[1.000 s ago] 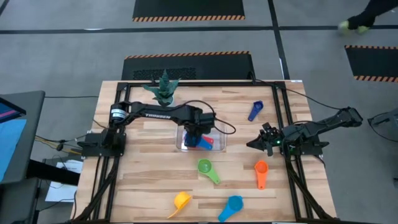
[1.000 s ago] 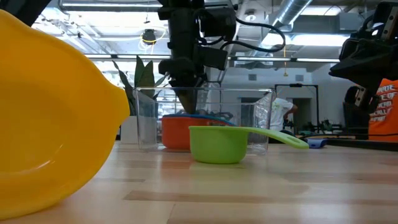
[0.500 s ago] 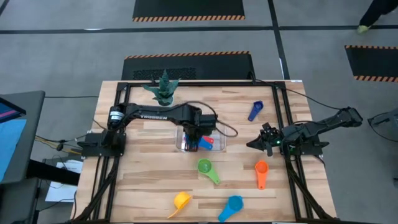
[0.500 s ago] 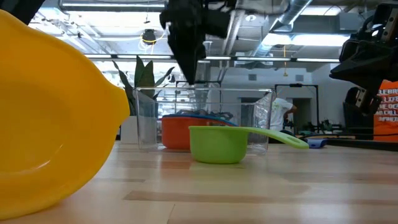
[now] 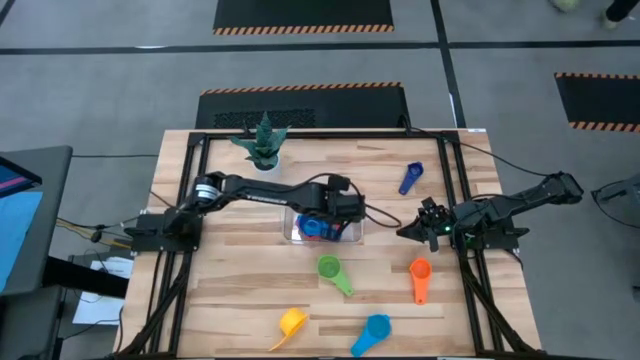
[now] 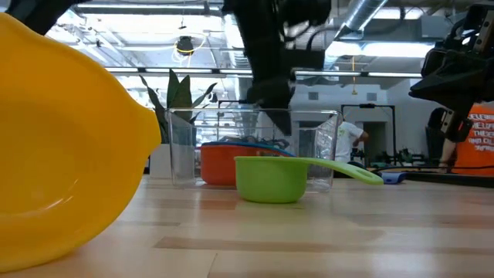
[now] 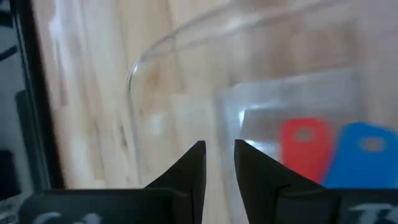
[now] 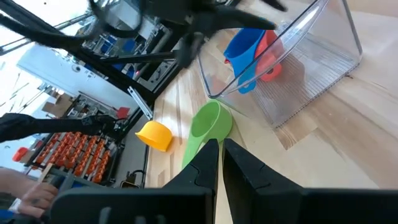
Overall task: Nest measuring cups in basket
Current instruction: Adjust the transparent bin
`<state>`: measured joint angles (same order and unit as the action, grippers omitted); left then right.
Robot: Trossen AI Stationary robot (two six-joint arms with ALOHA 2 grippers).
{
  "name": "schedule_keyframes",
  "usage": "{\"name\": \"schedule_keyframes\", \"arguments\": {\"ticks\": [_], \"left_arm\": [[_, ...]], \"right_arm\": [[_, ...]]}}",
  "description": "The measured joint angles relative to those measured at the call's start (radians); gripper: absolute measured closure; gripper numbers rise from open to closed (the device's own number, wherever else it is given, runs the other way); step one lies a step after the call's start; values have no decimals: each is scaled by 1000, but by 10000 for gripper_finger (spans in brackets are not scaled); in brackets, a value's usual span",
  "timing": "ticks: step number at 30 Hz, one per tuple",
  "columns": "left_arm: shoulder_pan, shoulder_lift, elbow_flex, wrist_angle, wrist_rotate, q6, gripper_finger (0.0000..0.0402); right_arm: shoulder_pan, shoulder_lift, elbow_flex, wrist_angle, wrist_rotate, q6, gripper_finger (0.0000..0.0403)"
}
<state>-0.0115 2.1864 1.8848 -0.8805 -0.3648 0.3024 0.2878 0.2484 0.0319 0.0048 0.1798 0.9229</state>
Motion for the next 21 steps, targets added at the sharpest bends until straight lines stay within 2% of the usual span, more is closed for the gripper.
{"name": "schedule_keyframes", "arguments": {"ticks": [4, 8, 13, 21], "left_arm": [[17, 11, -4, -39, 75, 46, 329], [15, 11, -11, -38, 47, 57, 329], [16, 15, -11, -88, 112, 136, 329], [10, 45, -12, -82, 112, 171, 329]], "right_arm": [[0, 0, 0, 0, -17, 1, 356], [0, 0, -1, 0, -50, 1, 356], [0, 0, -1, 0, -51, -4, 356], [0, 0, -2, 0, -52, -5, 356]]}}
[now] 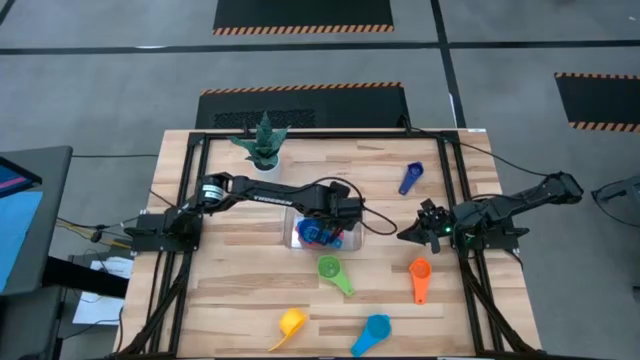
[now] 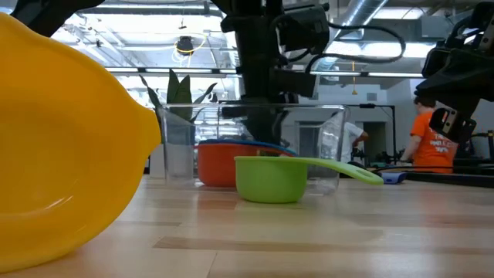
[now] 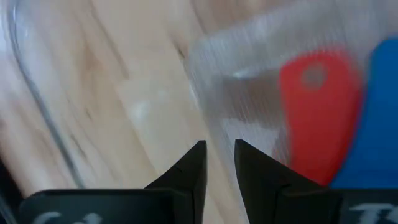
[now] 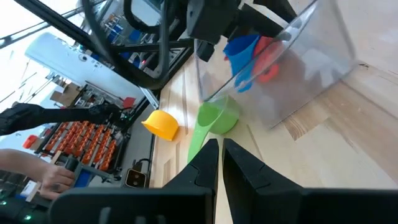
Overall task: Nest measuring cups in basket
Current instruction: Adjust the transparent bin, then stack the yellow measuring cup into the blue measuring cup
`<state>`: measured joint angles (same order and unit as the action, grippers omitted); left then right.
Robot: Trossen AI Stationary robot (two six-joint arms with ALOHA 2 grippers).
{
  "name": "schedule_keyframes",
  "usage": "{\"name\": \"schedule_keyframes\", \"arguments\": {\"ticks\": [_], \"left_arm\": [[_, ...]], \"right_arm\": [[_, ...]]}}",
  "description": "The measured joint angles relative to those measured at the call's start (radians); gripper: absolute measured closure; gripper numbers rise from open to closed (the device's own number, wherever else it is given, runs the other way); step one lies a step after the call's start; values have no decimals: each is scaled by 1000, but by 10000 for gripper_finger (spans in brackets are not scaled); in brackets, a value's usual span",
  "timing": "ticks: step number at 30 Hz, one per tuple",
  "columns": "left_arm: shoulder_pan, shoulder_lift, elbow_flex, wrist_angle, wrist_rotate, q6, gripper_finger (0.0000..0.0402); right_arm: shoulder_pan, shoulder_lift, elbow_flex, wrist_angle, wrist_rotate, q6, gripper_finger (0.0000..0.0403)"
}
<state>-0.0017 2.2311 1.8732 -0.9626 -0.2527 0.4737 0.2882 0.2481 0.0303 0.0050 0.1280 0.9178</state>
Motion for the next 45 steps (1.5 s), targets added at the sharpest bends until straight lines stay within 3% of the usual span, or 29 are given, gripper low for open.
{"name": "schedule_keyframes", "arguments": {"ticks": [7, 14, 16, 22, 27, 33, 40, 45], "left_arm": [[0, -2, 25, -52, 83, 52, 329], [8, -6, 164, -137, 2, -9, 329], [7, -6, 233, -227, 15, -62, 329], [-21, -9, 446, -613, 190, -237, 342], [-89, -43, 431, -607, 319, -334, 373], [-198, -41, 391, -605, 168, -367, 398], [-300, -84, 361, -607, 144, -452, 401], [-353, -218, 355, -605, 95, -522, 401]], "right_arm": [[0, 0, 0, -1, -1, -10, 356], [0, 0, 0, -4, -2, -36, 356], [0, 0, 0, -4, -2, -36, 356], [0, 0, 0, -4, -2, -36, 356], [0, 0, 0, -6, -2, -36, 356], [0, 0, 0, -5, -1, -36, 356], [-2, 0, -3, 21, 3, -2, 356], [-3, 0, -2, 402, 7, -230, 356]]}}
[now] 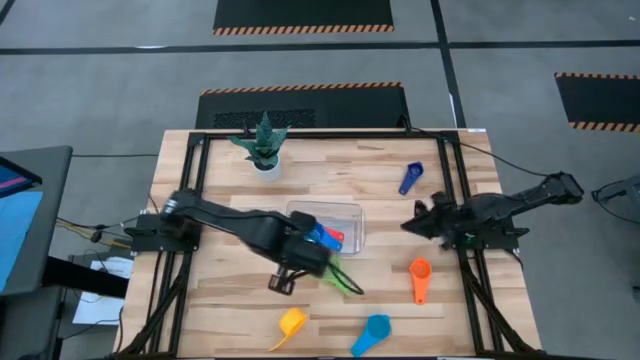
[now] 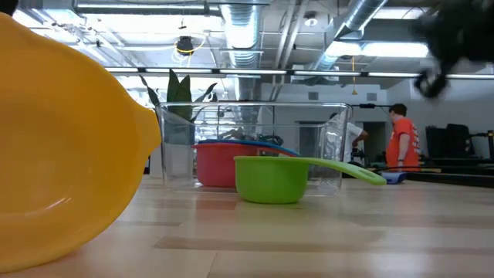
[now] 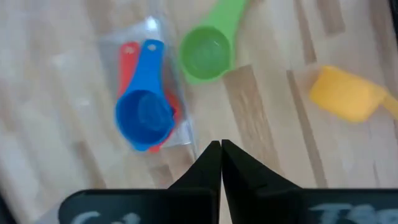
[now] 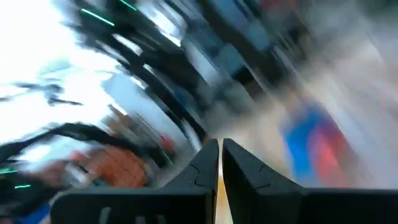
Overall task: Nest measuring cups in basket
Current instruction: Stack the yellow measuring cup into the blue measuring cup
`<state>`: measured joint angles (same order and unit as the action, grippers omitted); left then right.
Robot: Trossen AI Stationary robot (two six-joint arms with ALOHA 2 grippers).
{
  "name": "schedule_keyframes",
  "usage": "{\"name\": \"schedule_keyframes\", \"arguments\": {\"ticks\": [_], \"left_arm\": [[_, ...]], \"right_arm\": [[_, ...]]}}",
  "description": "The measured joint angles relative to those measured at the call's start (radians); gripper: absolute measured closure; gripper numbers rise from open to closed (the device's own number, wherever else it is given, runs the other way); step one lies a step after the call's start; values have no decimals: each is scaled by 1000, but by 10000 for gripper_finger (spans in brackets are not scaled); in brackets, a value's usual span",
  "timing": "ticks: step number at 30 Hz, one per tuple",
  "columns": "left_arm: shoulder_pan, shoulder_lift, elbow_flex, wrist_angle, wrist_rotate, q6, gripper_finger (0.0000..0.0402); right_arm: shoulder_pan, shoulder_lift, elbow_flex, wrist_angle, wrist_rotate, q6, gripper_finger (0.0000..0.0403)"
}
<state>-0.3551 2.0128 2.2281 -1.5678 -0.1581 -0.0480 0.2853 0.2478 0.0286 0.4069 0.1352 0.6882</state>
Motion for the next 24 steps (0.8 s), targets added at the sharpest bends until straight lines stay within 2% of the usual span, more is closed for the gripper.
{"name": "schedule_keyframes", "arguments": {"ticks": [2, 5, 7, 10, 13, 15, 18, 20, 24], "left_arm": [[-11, -78, -43, -1, -42, -64, 401], [-22, -228, -180, -3, -100, -169, 401], [-35, -333, -305, -2, -113, -264, 401], [-72, -488, -524, 42, -90, -427, 401], [-142, -626, -753, 170, -28, -590, 401], [-194, -694, -895, 328, 2, -695, 401], [-269, -755, -1065, 628, 15, -815, 401], [-307, -753, -1125, 802, -8, -894, 401], [-359, -665, -1100, 882, -123, -1007, 401]], "right_arm": [[0, 0, 16, 138, 1, -136, 357], [0, 8, 100, 139, 7, -284, 364], [0, 34, 183, 25, 26, -325, 373], [1, 77, 320, -259, 28, -324, 385], [1, 115, 451, -516, 42, -267, 391], [1, 139, 522, -628, 82, -232, 391], [1, 166, 597, -718, 132, -219, 382], [1, 177, 637, -744, 141, -218, 376], [1, 179, 668, -795, 179, -227, 372]]}}
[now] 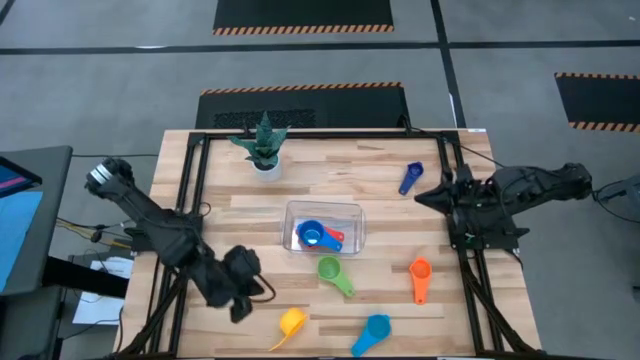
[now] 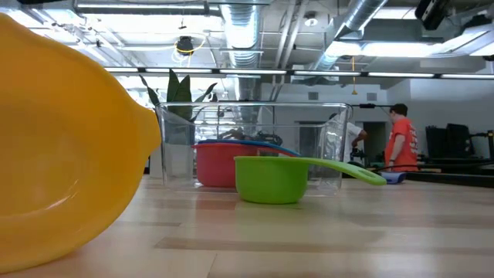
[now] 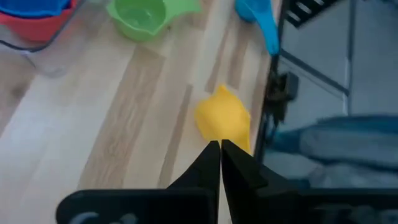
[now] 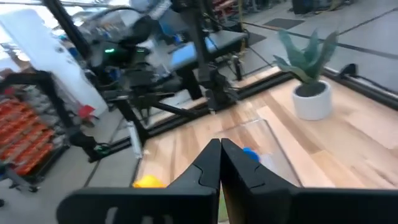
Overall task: Nest measuring cups in basket
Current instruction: Stack the yellow measuring cup into the blue measuring cup
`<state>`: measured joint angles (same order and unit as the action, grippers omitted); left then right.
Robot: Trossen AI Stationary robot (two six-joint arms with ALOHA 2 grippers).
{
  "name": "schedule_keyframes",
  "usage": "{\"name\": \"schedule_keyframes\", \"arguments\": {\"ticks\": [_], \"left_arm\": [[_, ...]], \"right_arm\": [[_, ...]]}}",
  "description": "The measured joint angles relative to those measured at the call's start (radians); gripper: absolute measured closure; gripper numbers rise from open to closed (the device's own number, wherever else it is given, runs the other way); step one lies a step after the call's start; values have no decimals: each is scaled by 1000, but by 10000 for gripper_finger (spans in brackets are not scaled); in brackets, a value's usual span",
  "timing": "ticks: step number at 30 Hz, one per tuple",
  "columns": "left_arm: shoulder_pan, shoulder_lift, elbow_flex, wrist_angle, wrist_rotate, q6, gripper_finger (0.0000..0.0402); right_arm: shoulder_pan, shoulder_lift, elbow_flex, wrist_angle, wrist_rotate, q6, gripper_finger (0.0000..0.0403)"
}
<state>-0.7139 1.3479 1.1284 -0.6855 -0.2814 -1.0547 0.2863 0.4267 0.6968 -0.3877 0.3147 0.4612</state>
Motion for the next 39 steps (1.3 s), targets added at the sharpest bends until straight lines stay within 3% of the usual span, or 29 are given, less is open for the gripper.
{"name": "schedule_keyframes", "arguments": {"ticks": [4, 11, 19, 24, 30, 35, 39], "left_arm": [[-33, 160, 175, -108, -95, -112, 401], [-65, 553, 705, -602, -142, -303, 401], [-68, 932, 1218, -725, -149, -358, 401], [-65, 970, 1130, -576, -77, -395, 401], [-65, 1017, 1128, -586, 23, -387, 401], [-53, 1014, 1114, -628, 14, -389, 401], [-32, 1014, 1113, -571, 68, -279, 401]], "right_arm": [[-7, -9, 0, -86, 32, -32, 380], [-1, -11, 0, -193, -13, 10, 385], [15, -11, 0, -210, -54, 10, 367], [15, -9, 0, -222, -54, 10, 370], [15, -9, 1, -241, -55, 10, 378], [15, -9, 1, -243, -55, 10, 379], [15, -9, 1, -244, -55, 10, 375]]}}
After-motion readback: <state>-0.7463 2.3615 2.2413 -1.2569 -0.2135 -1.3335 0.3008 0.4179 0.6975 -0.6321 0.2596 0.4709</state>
